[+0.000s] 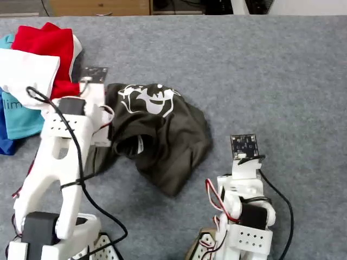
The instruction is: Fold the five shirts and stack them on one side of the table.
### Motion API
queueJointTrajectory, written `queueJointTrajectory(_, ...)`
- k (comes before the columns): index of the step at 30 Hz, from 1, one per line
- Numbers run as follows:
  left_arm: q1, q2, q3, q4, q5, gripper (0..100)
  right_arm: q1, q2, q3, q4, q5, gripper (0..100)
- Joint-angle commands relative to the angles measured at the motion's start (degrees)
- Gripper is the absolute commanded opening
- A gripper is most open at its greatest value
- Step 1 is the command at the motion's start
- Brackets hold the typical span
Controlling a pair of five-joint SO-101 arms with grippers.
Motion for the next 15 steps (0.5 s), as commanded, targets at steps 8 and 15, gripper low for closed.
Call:
queueJointTrajectory(8,-13.6,-24.0,0.4,7.9,-4.0,2,-0.2,-5.0,0.0,0.4,-0.5,0.5)
queueJointTrajectory(15,-28.1,-34.7,15.8,2.7,-4.0,24,-6.5,-5.0,0.0,0.4,-0.5,0.7)
